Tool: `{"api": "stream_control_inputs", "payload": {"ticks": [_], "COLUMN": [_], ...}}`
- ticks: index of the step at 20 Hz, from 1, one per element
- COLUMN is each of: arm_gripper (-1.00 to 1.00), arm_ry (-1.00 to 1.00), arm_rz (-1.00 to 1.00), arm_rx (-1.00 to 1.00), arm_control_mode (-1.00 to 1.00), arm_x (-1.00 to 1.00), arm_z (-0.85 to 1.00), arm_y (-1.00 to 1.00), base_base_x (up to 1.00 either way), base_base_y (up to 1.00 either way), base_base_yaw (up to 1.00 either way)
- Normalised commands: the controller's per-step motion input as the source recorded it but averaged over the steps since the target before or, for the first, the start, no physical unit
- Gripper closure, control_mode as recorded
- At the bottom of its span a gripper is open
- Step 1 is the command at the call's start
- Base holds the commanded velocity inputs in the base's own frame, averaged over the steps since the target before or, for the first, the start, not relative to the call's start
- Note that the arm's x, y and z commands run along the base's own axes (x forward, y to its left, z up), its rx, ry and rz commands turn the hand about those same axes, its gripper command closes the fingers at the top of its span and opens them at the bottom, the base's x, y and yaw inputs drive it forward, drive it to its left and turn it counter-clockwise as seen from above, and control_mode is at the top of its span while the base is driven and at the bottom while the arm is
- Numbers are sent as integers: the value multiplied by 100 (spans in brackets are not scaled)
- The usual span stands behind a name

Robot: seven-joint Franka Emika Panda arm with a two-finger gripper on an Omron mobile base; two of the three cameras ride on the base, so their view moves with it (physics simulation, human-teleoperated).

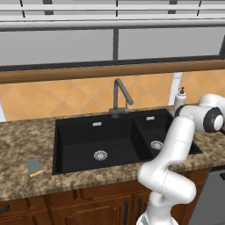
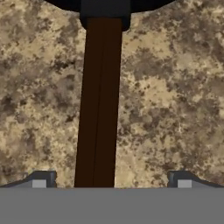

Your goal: Pick the pan and sponge and place them into the sink. Then turn on the water.

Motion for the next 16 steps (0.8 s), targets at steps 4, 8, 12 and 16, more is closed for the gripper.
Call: {"api": "stream_control_inputs", "payload": {"ticks": [4,8,12,16], "arm_gripper": [-100,100,100,100], "arm_ry": [3,1,0,0], "arm_rz": [0,0,0,0], "arm_rx": [0,0,0,0], "arm_control_mode": [-100,-100,-100,-100], "arm_x": [0,0,0,0], "arm_z": [-34,-34,-16,0], "arm_y": [0,0,0,0], "base_base_x": [0,0,0,0], "base_base_y": [0,0,0,0], "base_base_yaw": [0,0,0,0]}}
